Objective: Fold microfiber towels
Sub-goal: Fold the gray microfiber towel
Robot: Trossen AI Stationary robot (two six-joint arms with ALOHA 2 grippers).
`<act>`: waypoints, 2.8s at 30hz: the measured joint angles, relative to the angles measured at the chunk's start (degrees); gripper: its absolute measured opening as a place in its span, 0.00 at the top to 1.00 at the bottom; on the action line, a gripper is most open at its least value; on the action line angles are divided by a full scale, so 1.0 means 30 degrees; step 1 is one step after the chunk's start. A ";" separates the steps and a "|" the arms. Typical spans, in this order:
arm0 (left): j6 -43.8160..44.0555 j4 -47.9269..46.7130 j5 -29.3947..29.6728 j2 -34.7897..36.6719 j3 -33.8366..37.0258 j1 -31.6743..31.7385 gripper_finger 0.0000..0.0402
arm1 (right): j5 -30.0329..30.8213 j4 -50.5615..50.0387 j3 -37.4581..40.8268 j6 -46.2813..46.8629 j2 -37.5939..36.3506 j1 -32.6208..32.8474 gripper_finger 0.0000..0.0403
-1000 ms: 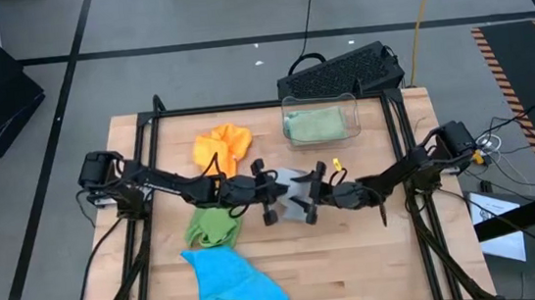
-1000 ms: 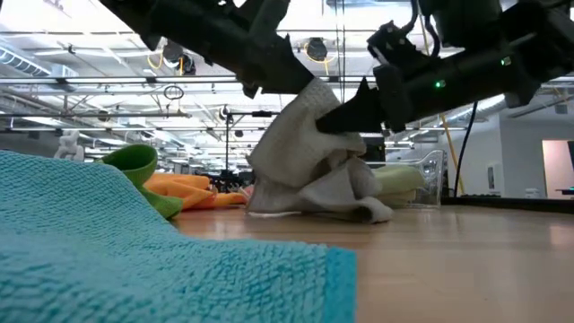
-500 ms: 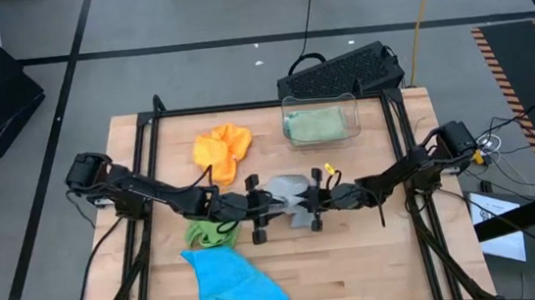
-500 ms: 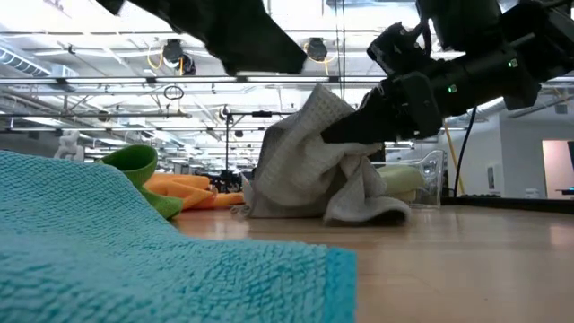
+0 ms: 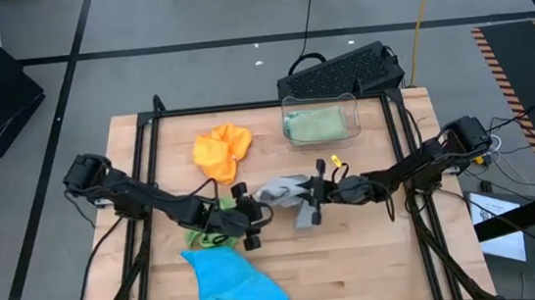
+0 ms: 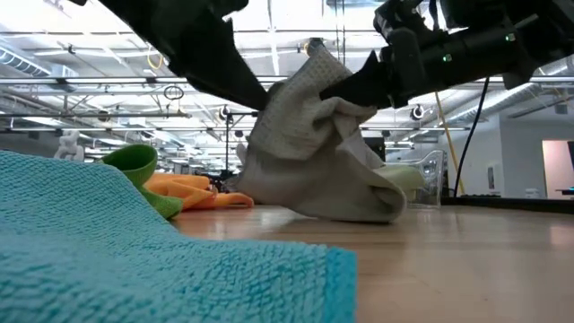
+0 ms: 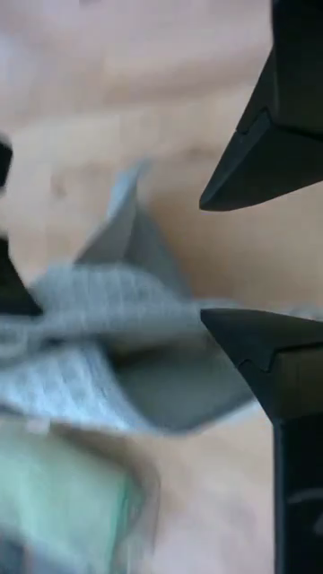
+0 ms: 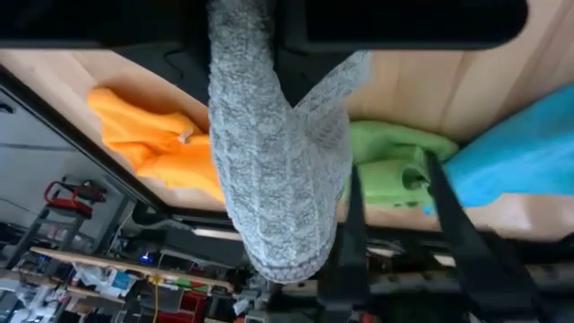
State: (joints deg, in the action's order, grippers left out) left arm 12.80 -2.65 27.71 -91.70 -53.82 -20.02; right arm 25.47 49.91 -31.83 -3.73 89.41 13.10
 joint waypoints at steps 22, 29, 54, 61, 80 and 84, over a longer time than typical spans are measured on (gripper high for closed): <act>-0.3005 0.1700 -0.0409 -0.1007 0.0004 0.1103 0.97 | -0.0036 -0.0050 0.0007 0.0126 0.0015 0.0152 0.85; -0.2544 0.0101 -0.3221 0.0630 0.0007 0.0302 0.98 | -0.0667 -0.3294 0.0007 0.1882 0.0015 0.1704 0.67; -0.2668 -0.0369 -0.2214 0.6779 -0.0015 0.1757 0.99 | 0.7563 -0.3701 -0.1965 0.2940 0.0458 0.5617 0.42; -0.2575 -0.0164 -0.2583 0.5617 -0.0015 0.1576 0.98 | 0.8091 -0.3524 -0.2003 0.4936 0.1071 0.4659 0.42; -0.1055 -0.3506 -0.5265 0.3452 -0.0015 0.1316 0.97 | 0.1454 -0.5933 -0.1996 0.7122 0.1077 0.3277 0.42; 0.0769 -0.5295 -0.6951 0.2874 -0.0010 0.0550 0.99 | 0.1399 -0.7672 -0.1989 0.8238 0.1507 0.3471 0.45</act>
State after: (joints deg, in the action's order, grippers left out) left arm 15.11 -18.54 6.86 -83.08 -53.85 -18.37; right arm 29.67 26.89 -37.80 20.99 93.93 23.52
